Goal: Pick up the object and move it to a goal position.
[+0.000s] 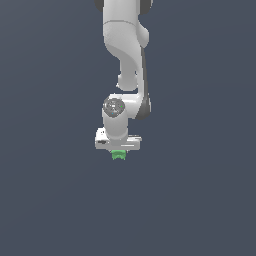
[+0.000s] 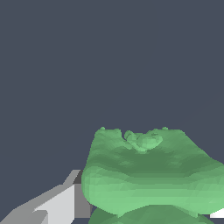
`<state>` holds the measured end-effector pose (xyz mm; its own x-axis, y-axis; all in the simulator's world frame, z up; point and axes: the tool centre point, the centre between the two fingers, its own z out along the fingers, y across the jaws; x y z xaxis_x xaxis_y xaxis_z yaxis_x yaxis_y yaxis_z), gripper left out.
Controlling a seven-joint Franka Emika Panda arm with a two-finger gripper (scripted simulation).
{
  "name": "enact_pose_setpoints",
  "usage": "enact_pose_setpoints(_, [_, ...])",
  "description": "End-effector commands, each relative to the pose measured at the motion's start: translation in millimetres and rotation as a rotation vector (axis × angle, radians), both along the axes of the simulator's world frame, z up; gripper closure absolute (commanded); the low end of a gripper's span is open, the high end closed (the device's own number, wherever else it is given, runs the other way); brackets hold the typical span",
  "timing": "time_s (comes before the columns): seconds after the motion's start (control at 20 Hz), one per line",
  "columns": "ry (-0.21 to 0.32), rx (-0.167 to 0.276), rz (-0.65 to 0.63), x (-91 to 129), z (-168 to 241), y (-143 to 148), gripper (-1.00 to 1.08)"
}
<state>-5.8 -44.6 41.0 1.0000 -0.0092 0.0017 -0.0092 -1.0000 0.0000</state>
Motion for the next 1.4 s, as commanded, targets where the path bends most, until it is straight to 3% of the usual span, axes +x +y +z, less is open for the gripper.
enact_pose_setpoints(0.0, [0.0,-0.001,-0.001,0,0,-1,1.08])
enact_pose_setpoints(0.5, [0.0,-0.001,-0.001,-3,27,28,1.08])
enact_pose_setpoints(1.35, [0.001,-0.002,0.0,-12,159,169,1.08])
